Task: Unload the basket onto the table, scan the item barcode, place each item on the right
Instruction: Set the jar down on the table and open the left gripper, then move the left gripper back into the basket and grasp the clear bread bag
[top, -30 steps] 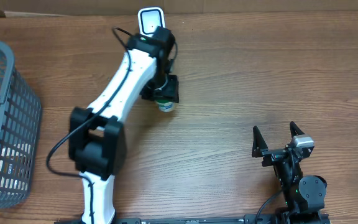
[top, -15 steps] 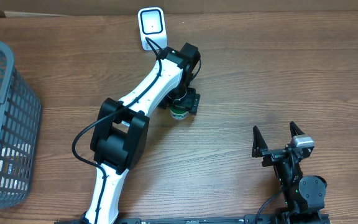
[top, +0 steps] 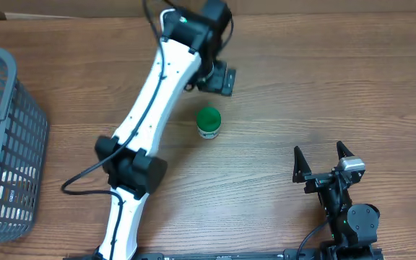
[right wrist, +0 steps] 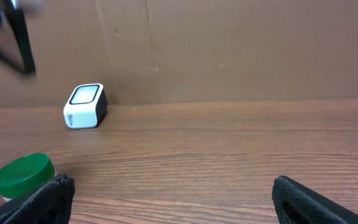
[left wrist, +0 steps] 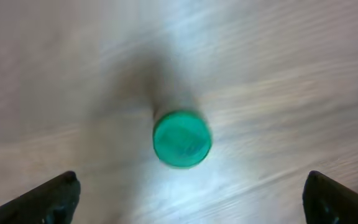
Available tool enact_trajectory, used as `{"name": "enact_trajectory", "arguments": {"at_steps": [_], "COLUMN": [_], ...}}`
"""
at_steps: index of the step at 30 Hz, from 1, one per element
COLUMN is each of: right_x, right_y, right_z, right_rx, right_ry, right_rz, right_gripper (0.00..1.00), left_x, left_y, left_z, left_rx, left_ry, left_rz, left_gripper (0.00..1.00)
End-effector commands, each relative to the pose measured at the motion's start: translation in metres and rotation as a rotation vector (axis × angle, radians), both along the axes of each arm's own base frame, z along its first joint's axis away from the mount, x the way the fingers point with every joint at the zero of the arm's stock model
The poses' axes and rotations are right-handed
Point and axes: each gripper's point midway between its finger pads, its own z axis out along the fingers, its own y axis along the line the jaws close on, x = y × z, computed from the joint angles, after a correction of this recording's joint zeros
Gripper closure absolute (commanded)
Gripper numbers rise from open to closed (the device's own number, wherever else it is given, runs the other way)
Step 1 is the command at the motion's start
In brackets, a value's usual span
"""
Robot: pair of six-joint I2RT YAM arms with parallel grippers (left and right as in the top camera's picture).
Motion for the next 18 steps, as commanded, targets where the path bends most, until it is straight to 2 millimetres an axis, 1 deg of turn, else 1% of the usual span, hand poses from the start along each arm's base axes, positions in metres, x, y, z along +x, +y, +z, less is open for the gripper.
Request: {"name": "enact_trajectory", "arguments": {"at_steps": [1,3,7,9,10,11,13,16,18], "right_x": [0.000,0.000,0.000,0.000,0.000,0.000,0.000,0.000,0.000], "right_y": [-0.002,-0.002,-0.002,-0.002,-0.002,-0.002,-0.002,-0.002,-0.002], "right_z": [-0.002,-0.002,-0.002,-0.002,-0.002,-0.002,-0.002,-0.002,-0.002], "right_rx": [-0.001,-0.001,-0.001,-0.001,-0.001,-0.001,-0.001,-0.001,-0.001], "right_ry": [-0.004,-0.004,-0.004,-0.004,-0.004,-0.004,-0.004,-0.004,-0.004], "right_rz": [-0.010,-0.010,-0.010,-0.010,-0.010,-0.010,-0.010,-0.010,-0.010], "right_gripper": [0.00,0.00,0.00,0.00,0.00,0.00,0.00,0.00,0.00], "left_x": [0.006,0.004,-0.004,-0.014,-0.020,-0.025,-0.042,-0.069,-0.090], "left_y": [0.017,0.035,0.089,0.136,0.155,0.171,0.211,0.264,0.296], "left_z": [0.062,0.089,0.139,0.171,0.184,0.194,0.216,0.235,0.240], "left_rx": [-0.094,-0.117,-0.148,-0.161,-0.169,-0.175,-0.176,-0.145,-0.113], "left_ry": [-0.153,-0.215,-0.333,-0.417,-0.450,-0.478,-0.544,-0.615,-0.636], "left_rz": [0.028,0.063,0.172,0.281,0.337,0.382,0.495,0.650,0.755], "left_gripper": [0.00,0.00,0.00,0.00,0.01,0.00,0.00,0.00,0.00]}}
